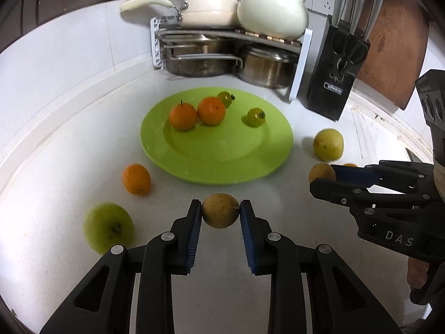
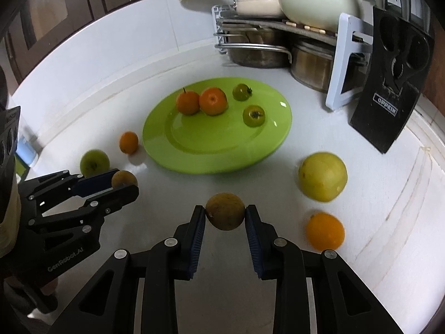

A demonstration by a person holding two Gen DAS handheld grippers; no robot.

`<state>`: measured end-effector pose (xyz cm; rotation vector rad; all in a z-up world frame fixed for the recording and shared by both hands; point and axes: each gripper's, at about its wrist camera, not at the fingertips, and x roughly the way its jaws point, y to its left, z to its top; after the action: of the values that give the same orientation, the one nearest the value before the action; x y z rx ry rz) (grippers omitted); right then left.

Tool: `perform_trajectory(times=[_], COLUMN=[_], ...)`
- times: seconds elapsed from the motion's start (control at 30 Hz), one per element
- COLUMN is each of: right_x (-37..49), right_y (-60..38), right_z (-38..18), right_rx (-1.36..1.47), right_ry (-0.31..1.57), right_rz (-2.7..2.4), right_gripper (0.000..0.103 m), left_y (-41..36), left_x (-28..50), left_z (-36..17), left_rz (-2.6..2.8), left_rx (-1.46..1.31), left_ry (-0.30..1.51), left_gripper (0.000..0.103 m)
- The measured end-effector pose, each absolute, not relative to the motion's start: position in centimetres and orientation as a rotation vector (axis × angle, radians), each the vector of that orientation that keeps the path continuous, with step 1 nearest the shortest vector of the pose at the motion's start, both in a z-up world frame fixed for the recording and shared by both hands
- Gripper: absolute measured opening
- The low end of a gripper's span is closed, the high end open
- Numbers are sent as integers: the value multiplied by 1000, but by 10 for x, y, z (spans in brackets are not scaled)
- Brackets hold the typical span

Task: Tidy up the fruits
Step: 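Grasp a brown kiwi-like fruit with the left tool while the right tool grasps another, then carry both brown fruits over the green plate and open both tools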

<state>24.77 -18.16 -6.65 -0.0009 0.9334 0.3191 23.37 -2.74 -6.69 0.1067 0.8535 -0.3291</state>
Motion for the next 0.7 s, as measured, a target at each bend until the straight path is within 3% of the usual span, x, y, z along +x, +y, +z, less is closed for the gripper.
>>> perform_trajectory(times=[0.7], right_x=[307], right_y=[-167], right_z=[-58], right_rx=[5], right_ry=[880], right_rz=[299], right_gripper=[31], left_y=[-34], left_x=[298], left_z=[-61], left_rz=[-293], left_rx=[112], left_ry=[836], left_gripper=[29])
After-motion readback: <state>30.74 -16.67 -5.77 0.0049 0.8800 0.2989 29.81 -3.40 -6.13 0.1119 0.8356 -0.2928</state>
